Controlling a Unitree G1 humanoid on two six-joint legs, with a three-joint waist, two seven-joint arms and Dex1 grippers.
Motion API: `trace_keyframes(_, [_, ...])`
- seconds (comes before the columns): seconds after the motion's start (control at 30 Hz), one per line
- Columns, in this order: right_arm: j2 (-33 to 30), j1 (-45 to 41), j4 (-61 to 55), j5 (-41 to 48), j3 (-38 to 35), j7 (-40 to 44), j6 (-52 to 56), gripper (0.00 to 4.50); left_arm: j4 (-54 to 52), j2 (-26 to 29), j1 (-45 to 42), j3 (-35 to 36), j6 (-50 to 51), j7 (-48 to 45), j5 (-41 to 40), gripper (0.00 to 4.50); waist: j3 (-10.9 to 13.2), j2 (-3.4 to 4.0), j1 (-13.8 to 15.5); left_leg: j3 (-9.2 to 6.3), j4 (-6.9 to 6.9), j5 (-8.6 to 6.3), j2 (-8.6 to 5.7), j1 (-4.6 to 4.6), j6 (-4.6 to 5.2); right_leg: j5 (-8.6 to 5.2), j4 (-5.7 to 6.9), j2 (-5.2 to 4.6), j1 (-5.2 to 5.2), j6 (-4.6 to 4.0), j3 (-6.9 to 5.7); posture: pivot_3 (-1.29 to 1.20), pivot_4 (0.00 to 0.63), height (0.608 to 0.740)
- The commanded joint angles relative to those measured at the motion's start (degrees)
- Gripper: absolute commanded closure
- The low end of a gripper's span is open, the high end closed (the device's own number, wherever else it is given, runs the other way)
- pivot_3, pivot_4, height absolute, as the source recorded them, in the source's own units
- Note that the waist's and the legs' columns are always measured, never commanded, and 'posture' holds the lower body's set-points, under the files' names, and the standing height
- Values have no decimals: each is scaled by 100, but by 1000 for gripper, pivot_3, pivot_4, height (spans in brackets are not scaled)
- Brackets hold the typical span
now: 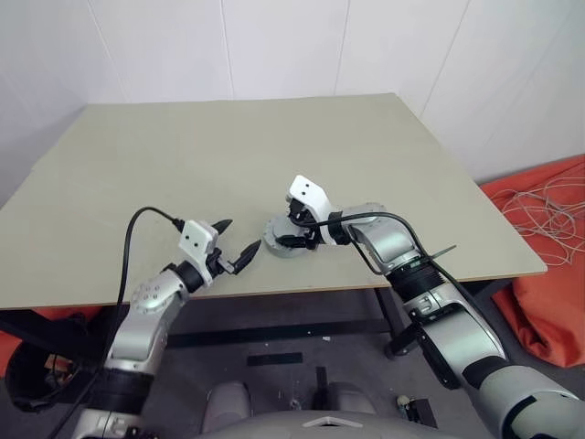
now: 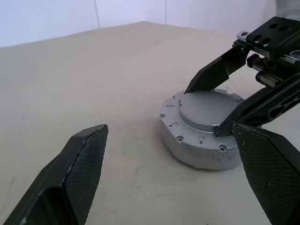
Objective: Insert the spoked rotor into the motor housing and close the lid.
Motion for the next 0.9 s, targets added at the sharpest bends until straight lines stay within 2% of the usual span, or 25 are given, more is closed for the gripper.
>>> trace_keyframes(0.03, [28,45,36,-121,115,-45,126,1358,481,93,-542,104,-3,-359,-122,1261,0,0,1,0,0,0,-1,2,-1,0,1,-1,4,0,0,0,0,740])
trace_keyframes(0.33, [55,83,-52,-106,114,-74,165,1358,1638,52,-1327,-112,-252,-1041,88,4327,0,0,-2,-1,-6,4,0,2,-6,0,0,0,1,0,1,0,0,740])
trace_keyframes(0.37, [62,84,-56,-106,116,-79,169,1358,1716,49,-1368,-145,-247,-1124,91,4500,0,0,-1,-1,-7,4,0,3,-6,0,-1,-1,2,0,1,0,0,740])
trace_keyframes(0.63, [108,69,-63,-108,122,-105,178,1358,2266,-36,-1856,-342,-197,-1732,117,4500,1,-1,2,0,-21,10,0,6,-16,0,-2,-1,0,0,1,0,0,740])
trace_keyframes(0.9, [167,104,-158,-96,128,-165,248,1358,2814,-276,-2407,-429,-327,-1935,300,4500,1,-3,-2,2,-78,28,-5,29,-45,-4,-9,0,-2,-7,4,0,0,740])
